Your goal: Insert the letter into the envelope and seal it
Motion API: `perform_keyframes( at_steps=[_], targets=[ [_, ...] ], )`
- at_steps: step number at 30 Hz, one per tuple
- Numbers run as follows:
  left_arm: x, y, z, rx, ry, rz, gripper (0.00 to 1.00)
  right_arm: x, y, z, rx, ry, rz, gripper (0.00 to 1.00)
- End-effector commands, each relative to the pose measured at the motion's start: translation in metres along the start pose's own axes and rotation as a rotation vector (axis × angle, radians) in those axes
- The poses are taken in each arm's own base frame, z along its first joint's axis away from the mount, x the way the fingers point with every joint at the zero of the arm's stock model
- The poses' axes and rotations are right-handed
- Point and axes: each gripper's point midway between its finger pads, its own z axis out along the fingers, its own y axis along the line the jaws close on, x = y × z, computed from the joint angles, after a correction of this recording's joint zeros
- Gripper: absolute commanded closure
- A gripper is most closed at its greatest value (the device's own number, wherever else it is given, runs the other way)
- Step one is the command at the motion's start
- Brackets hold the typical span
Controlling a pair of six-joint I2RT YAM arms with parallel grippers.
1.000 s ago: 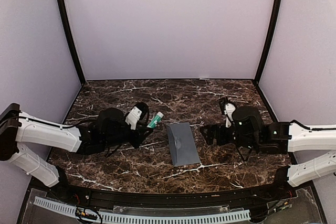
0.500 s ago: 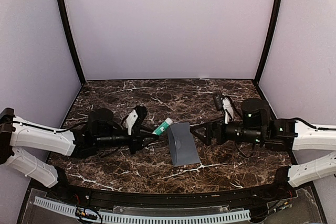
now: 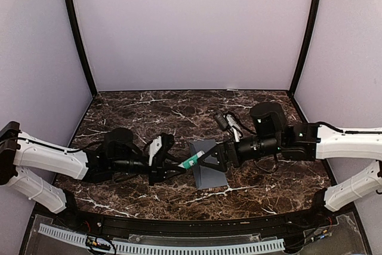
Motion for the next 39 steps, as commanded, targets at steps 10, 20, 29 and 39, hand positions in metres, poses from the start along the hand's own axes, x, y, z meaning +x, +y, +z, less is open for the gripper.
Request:
perform_keyframes(
  at_steps=[10,20,29,39],
  targets=[
    [-0.001,-0.019,0.008,0.074,0.004,0.072,1.0,0.008,0.021,0.023,-0.085,0.147,0.024,0.18],
    [0.002,-0.021,0.013,0.071,0.03,0.079,1.0,0.015,0.019,0.034,-0.072,0.205,0.02,0.44],
    [0.001,-0.023,0.014,0.068,0.029,0.088,1.0,0.027,0.018,0.044,-0.078,0.254,0.023,0.54],
    [0.001,-0.024,0.015,0.07,0.033,0.094,1.0,0.027,0.017,0.043,-0.069,0.256,0.021,0.79]
  ],
)
